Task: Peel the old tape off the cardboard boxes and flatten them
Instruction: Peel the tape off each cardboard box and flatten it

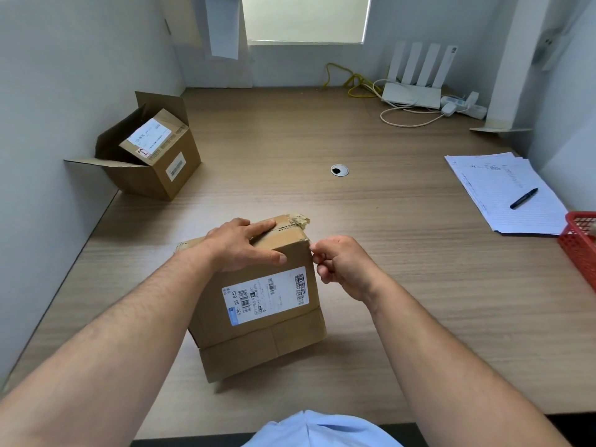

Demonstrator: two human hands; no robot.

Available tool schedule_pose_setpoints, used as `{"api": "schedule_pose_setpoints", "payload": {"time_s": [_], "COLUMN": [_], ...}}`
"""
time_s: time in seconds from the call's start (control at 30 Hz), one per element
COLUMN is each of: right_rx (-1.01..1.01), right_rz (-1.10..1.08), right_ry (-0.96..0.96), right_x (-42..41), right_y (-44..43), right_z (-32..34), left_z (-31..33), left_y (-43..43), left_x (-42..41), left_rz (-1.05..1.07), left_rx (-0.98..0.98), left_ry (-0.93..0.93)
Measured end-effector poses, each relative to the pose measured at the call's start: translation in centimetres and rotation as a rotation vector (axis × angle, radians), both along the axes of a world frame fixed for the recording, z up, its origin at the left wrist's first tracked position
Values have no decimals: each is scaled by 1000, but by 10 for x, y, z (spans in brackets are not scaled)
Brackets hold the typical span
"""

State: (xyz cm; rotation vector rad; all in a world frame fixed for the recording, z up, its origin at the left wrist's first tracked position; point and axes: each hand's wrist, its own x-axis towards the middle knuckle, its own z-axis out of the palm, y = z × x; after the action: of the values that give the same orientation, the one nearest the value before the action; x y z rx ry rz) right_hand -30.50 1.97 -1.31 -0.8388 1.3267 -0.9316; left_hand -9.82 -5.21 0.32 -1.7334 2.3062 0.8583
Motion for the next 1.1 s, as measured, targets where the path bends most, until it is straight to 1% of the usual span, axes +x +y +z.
{"api": "schedule_pose_setpoints", "payload": {"time_s": [0.13, 0.23, 0.33, 0.43, 0.47, 0.5, 0.6, 0.63, 0.67, 0.73, 0.77, 0.83, 0.9, 0.93, 1.1], "right_rx": [267, 387, 412, 339, 280, 197, -70, -140, -197, -282, -303, -320, -343, -355, -349], "right_rz": [-30, -9, -15, -65, -86, -111, -244, -272, -250, -79, 17, 152, 198, 197, 216], "right_ry": [-167, -249, -350, -426, -385, -271, 278, 358, 352, 246, 227, 296, 434, 464, 368], "right_x": [1, -1, -3, -4, -4, -5, -10, -14, -18, -23, -24, -20, -16, -16, -21], "right_y": [-5, -10, -12, -9, -8, -6, -2, -1, 1, 5, 7, 9, 8, 7, 4], "right_z": [10, 18, 21, 20, 18, 15, 6, 6, 6, 7, 8, 9, 7, 6, 7], "left_z": [-1, -3, -10, -14, -14, -14, -15, -16, -17, -18, -18, -18, -17, -17, -13], "left_y": [4, 9, 15, 17, 17, 16, 17, 19, 20, 20, 19, 19, 21, 22, 25], "left_x": [-1, 0, 2, 3, 3, 3, 5, 6, 7, 8, 8, 6, 5, 5, 5], "left_rz": [-20, -43, -61, -59, -56, -58, -70, -71, -73, -74, -74, -79, -83, -80, -95], "left_rx": [-39, -79, -137, -162, -163, -162, -162, -167, -171, -177, -181, -192, -208, -213, -157], "left_ry": [-33, -55, -75, -79, -75, -74, -66, -60, -54, -53, -57, -70, -81, -79, -116]}}
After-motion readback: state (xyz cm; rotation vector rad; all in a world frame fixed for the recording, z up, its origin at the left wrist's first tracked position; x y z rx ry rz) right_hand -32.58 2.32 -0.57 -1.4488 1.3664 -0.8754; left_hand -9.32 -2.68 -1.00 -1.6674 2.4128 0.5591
